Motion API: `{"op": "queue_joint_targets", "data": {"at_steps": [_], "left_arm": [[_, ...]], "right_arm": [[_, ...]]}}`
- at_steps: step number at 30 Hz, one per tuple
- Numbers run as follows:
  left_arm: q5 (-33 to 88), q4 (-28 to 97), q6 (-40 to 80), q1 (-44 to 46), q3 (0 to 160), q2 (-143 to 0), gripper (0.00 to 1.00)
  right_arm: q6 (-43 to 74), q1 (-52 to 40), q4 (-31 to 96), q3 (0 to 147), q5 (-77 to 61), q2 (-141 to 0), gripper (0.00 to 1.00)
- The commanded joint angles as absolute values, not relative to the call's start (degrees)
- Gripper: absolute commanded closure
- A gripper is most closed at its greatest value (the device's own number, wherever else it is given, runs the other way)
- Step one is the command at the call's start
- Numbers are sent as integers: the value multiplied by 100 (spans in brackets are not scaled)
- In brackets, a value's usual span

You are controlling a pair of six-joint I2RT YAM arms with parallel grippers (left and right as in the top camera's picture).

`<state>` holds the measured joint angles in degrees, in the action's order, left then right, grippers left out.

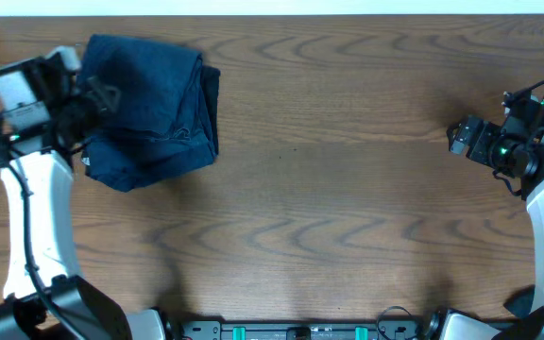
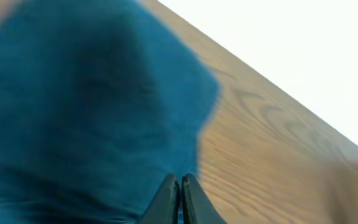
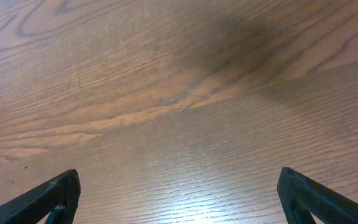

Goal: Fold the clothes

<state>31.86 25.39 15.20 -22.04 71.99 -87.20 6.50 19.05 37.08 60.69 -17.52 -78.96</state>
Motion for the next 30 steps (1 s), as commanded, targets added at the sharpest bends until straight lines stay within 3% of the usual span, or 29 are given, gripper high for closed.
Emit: {"op": "queue_joint_targets", "data": {"at_steps": [1, 16, 30], "left_arm": [[2989, 2561, 1573, -2497, 7210, -9015, 94], [2147, 2906, 1813, -2842, 7210, -10398, 94], [2438, 3168, 2025, -2257, 7212, -7826, 94]], "right_arm": [[613, 1931, 3710, 6080, -1734, -7861, 1], [611, 1931, 3710, 6080, -1734, -7861, 1], [613, 1931, 3712, 6080, -1734, -7861, 1]]}}
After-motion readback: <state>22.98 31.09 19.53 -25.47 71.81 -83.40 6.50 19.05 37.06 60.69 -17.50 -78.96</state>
